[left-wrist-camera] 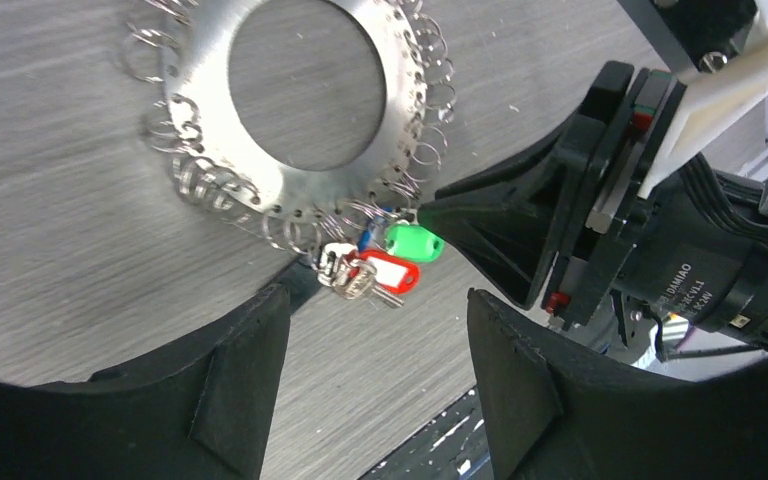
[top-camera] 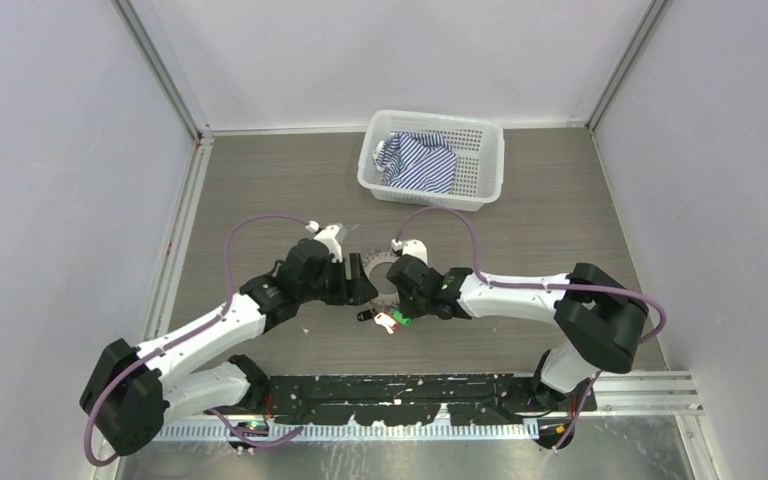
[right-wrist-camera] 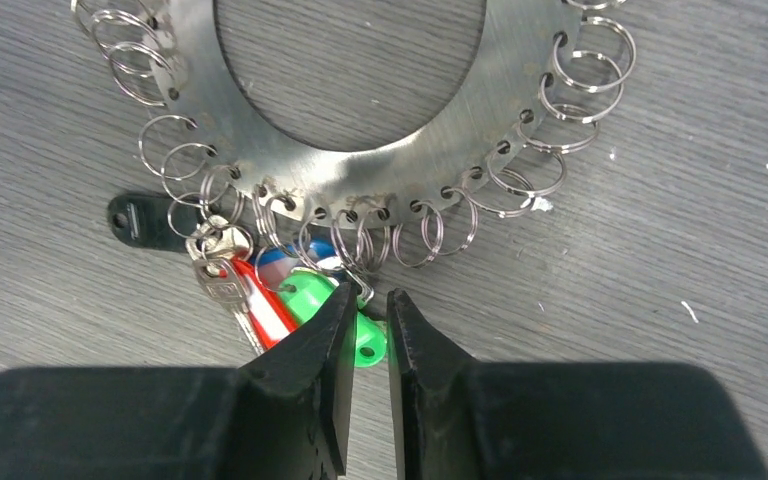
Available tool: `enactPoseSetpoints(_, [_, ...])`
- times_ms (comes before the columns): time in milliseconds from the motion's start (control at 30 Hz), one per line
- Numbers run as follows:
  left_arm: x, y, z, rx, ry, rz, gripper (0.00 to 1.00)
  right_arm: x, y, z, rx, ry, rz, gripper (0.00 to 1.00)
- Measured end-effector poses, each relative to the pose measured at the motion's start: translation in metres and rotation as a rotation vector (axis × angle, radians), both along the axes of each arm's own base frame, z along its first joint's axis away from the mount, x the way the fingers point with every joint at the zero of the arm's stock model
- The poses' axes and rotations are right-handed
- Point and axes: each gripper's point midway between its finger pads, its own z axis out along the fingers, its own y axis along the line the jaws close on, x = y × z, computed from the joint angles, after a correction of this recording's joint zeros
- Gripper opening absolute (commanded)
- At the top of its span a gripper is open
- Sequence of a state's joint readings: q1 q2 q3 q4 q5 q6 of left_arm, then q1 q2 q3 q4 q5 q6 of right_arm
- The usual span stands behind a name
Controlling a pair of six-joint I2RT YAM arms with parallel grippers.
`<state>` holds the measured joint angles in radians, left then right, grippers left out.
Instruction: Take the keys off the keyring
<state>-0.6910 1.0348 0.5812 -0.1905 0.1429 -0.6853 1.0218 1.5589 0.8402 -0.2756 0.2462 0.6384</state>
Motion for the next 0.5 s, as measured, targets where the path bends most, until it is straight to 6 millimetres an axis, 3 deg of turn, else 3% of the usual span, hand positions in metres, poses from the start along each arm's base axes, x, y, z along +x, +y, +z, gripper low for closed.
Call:
enactPoseSetpoints(300, [-0.013, -0.033, -0.013, -0.049, 0.06, -0.036, 0.61, -0.014, -0.003, -0.015, 0.019, 0.035, 0.002, 0.25])
enactPoseSetpoints(500, [-0.008, -0.025, -0.026, -0.036, 0.089, 0.063, 0.62, -0.035, 0.017, -0.013, 0.05, 0.04, 0.08, 0.26])
